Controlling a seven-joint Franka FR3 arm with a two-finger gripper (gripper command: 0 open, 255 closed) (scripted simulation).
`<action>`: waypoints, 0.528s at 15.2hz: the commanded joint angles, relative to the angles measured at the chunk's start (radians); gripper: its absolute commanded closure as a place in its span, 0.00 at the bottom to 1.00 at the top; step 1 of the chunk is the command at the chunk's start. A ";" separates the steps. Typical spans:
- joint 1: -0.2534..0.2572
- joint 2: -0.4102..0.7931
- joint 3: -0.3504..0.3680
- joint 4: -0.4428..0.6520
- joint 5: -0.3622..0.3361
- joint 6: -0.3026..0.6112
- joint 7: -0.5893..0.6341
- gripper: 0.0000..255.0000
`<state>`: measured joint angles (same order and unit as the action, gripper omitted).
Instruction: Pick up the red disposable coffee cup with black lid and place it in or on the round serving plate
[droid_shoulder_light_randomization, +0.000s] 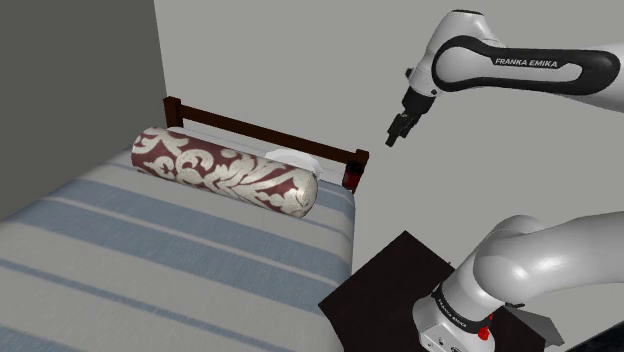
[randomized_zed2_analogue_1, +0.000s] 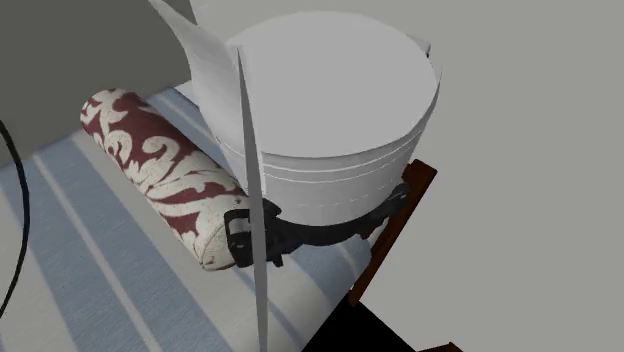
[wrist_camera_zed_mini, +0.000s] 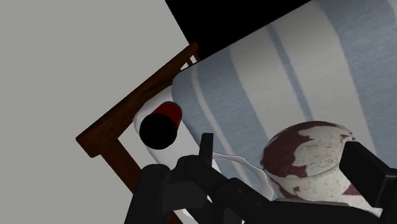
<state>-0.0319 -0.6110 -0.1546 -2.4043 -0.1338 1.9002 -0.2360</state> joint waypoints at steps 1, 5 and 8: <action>0.002 0.062 -0.034 0.007 -0.006 0.052 -0.049 0.00; 0.004 0.184 -0.102 0.019 -0.005 0.152 -0.149 0.00; 0.008 0.288 -0.151 0.043 0.010 0.222 -0.230 0.00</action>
<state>-0.0246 -0.3634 -0.2857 -2.3719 -0.1294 2.0947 -0.4333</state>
